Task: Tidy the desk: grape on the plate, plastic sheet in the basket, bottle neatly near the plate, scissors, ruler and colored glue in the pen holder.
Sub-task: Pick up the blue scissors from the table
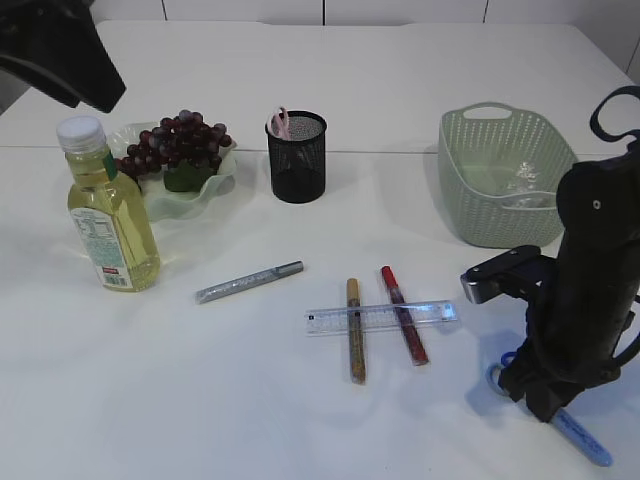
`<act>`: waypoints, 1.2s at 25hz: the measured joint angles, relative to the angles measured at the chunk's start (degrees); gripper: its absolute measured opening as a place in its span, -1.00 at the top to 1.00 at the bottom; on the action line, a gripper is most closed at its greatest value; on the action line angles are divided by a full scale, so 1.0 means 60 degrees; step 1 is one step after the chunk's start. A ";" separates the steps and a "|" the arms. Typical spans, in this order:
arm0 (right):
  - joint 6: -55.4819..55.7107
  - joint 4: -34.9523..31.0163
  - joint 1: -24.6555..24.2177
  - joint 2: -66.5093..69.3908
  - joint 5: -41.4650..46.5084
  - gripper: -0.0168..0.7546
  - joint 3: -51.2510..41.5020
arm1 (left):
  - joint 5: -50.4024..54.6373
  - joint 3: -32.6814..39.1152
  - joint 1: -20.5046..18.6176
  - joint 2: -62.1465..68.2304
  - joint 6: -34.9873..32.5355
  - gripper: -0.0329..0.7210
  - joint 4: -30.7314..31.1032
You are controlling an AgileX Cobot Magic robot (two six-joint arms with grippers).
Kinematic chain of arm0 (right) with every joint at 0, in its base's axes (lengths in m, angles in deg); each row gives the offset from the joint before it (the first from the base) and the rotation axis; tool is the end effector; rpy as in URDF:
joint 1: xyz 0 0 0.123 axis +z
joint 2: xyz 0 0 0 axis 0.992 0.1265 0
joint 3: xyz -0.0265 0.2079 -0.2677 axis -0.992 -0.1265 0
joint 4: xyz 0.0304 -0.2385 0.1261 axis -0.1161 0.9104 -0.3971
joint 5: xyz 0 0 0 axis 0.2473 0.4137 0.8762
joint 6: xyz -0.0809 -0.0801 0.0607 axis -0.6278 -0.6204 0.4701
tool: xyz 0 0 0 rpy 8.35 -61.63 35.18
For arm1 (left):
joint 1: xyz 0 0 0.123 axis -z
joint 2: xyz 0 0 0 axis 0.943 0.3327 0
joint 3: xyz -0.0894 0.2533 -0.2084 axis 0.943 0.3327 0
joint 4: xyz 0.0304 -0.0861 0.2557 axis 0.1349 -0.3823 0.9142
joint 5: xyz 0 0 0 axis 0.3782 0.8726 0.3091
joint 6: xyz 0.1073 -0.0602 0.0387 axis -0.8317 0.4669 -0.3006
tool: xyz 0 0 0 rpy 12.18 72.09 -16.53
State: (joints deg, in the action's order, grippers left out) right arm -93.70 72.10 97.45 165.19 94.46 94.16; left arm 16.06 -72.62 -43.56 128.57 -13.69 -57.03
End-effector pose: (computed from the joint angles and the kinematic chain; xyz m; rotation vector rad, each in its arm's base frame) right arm 0.3099 0.0824 0.1205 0.7760 -2.9572 -0.0116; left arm 0.2859 -0.1633 0.4181 0.5814 2.6073 -0.3371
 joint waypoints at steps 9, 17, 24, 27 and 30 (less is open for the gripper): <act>0.0000 0.0021 0.0000 0.0000 -0.0133 0.35 0.0000 | 0.0000 0.0000 0.0000 0.0000 0.0000 0.27 0.0000; 0.0007 0.0021 0.0000 0.0000 -0.0204 0.34 0.0000 | 0.0000 0.0000 0.0000 0.0000 -0.0004 0.27 0.0000; 0.0087 0.0021 0.0000 0.0014 -0.0249 0.34 0.0006 | 0.0000 0.0000 0.0000 0.0000 -0.0004 0.27 0.0000; 0.0434 0.0039 0.0000 0.0138 -0.0177 0.34 0.0049 | 0.0000 0.0000 0.0000 0.0000 -0.0004 0.27 0.0000; 0.0637 0.0039 0.0000 0.0211 -0.0117 0.34 0.0123 | 0.0000 0.0000 0.0000 0.0000 -0.0004 0.27 0.0000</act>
State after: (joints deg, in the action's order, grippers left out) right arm -89.88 72.34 97.45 166.46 93.76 94.90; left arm 16.06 -72.62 -43.56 128.57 -13.72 -57.03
